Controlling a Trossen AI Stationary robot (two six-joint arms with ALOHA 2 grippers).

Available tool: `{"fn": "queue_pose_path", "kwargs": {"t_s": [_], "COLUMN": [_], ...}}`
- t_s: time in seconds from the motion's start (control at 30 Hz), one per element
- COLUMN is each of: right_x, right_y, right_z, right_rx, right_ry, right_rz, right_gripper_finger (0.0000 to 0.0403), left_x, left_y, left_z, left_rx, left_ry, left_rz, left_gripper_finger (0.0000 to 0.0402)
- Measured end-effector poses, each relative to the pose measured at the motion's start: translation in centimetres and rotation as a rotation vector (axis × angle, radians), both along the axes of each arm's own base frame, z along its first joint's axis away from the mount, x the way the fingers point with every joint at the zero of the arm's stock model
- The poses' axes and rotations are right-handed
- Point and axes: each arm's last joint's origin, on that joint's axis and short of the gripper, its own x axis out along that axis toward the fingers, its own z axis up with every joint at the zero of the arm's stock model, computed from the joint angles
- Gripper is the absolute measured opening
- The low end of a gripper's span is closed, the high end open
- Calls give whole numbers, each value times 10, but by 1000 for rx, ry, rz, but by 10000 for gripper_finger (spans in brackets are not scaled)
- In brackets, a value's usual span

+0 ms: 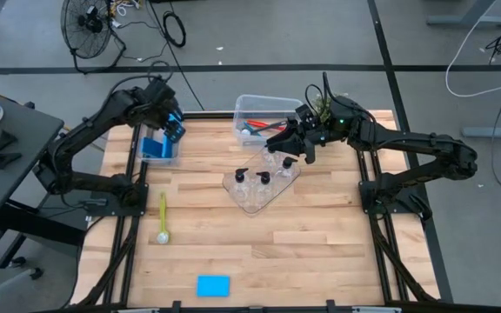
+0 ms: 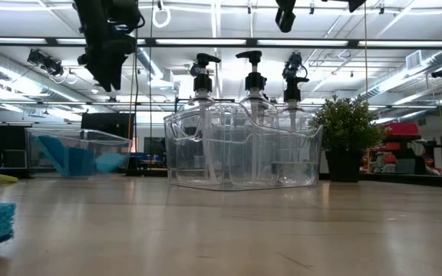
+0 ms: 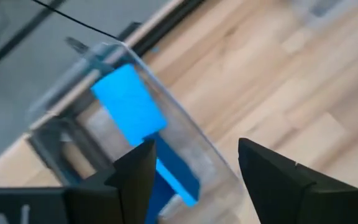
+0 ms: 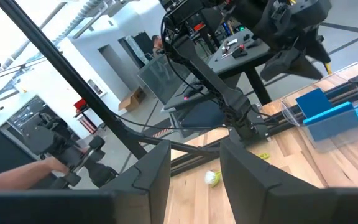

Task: Pick & Place Kitchen Sink Supplies
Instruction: Put the blue sponge wipe into the left transparent bin

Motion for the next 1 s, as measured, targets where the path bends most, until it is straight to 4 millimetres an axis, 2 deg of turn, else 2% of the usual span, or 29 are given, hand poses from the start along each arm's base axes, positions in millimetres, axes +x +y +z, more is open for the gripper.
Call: {"fn": "queue_pose_path", "kwargs": {"t_s": [0.23,0.57,0.67,0.83,1.0], "right_x": [0,-3,-6,-19,-42], "right_y": [1,9,10,12,15], "right_z": [0,-2,-2,-5,-9], "right_rx": [8,-5,-31,-83,-218], "right_ry": [2,6,13,86,235], "right_rz": [27,324,355,265,41], "right_gripper_finger": [141,141,141,141,141], "left_x": [9,35,42,52,62], "left_y": [-14,-52,-65,-81,-96], "left_z": [-2,-2,-2,-1,2], "left_rx": [-110,-230,-237,-253,-252], "left_ry": [-54,-123,-121,-154,-212], "left_rz": [-96,-329,-382,-402,-430], "left_gripper_finger": [216,199,196,195,195]}}
